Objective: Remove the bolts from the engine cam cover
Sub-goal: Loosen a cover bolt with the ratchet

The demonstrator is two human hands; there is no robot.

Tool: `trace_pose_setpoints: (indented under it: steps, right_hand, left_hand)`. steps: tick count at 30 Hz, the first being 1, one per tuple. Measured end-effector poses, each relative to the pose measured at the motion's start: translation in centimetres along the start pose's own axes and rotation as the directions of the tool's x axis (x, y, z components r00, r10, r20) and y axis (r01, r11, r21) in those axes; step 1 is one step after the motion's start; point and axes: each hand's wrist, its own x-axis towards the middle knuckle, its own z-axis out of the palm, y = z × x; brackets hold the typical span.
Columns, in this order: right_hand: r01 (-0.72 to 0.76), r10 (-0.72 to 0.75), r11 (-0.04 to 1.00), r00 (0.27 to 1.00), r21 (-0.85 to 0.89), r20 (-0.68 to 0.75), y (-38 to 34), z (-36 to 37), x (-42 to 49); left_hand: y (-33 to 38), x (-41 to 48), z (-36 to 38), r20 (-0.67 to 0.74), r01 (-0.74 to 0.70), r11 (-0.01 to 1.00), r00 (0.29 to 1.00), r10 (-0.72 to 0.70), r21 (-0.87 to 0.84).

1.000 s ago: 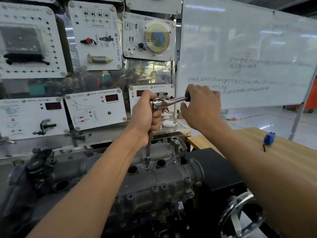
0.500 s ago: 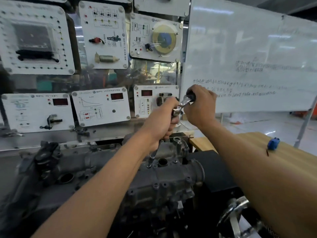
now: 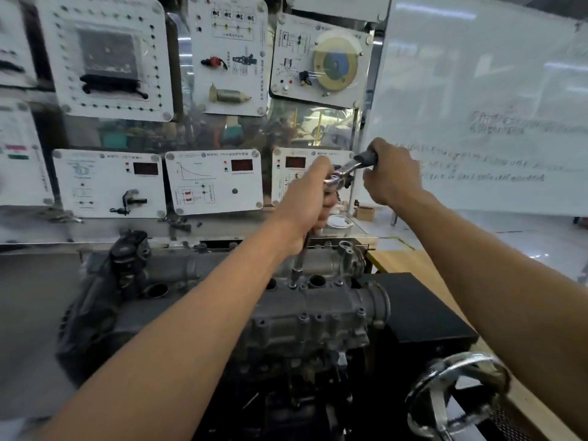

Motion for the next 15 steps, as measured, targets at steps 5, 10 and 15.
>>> trace_pose_setpoints:
  steps: [5,10,15]
  right_hand:
    - [0.187,-0.198,0.979,0.970,-0.087,-0.143,2.8,-0.6,-1.3]
    - [0.231,-0.257,0.960,0.952,-0.160,-0.167,8.6,-8.1,-8.4]
    - [-0.190,0.170,0.975,0.971,-0.114,-0.166,19.7,-15.4,-14.7]
  left_hand:
    - [0.7,-0.6,3.6,-0.040,-0.041,0.990,0.998,0.047,0.137]
    - [3.6,-1.3,9.7,0.069,-0.147,0.985,0.988,0.141,0.089]
    - [4.0,-1.9,20.7,0.429,-0.337,0.940,0.856,0.287,0.045]
